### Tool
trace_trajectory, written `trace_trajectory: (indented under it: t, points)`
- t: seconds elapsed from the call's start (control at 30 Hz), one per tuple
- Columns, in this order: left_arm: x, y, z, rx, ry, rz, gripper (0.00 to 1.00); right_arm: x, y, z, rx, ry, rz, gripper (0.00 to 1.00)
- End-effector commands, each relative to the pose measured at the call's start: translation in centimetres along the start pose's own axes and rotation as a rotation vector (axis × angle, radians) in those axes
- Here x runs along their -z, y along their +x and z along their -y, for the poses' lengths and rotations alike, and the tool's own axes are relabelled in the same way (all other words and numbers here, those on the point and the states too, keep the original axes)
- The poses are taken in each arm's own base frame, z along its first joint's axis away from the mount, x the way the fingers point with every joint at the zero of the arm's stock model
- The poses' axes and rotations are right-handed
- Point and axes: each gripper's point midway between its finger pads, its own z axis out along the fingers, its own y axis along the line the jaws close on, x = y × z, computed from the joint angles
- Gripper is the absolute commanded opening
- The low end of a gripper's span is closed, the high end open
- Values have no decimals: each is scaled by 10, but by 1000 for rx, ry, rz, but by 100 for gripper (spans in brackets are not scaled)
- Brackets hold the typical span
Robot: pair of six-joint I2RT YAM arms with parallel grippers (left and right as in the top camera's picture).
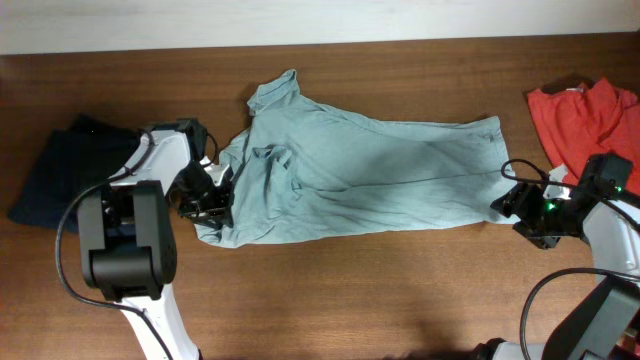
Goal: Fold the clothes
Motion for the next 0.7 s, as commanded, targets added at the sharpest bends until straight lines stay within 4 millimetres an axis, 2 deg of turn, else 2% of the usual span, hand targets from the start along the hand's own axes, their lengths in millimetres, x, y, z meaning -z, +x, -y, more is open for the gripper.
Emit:
trace_trajectory:
  t: [0.0,0.07,0.13,0.2,0.27,0.37,0.4,0.57,0.6,0.67]
  points:
    - [-13,9,-3,7,10,-39,1,3,-6,-3,29,7,24,67]
    - [-12,7,-6,21,8,-31,1,1,-11,-3,36,4,40,61]
    - [-11,6,-9,36,8,-26,1,-2,-19,-8,53,-22,63,50]
    - [-10,5,-14,48,11,-20,1,-8,-28,-11,85,-34,84,47]
    - [-10,6,-17,59,15,-18,1,-15,-30,-10,89,-29,79,47]
    - [-8,7,-22,77,21,-20,1,-25,-30,4,75,24,56,67]
    - [-8,7,-24,83,23,-20,1,-29,-31,8,72,44,55,70]
    - [-7,6,-27,89,24,-11,1,-37,-43,11,112,43,86,72]
    - [-7,5,-27,89,24,-9,1,-38,-46,11,115,42,94,67]
    - [-7,4,-27,88,24,-6,1,-40,-47,12,116,43,98,50]
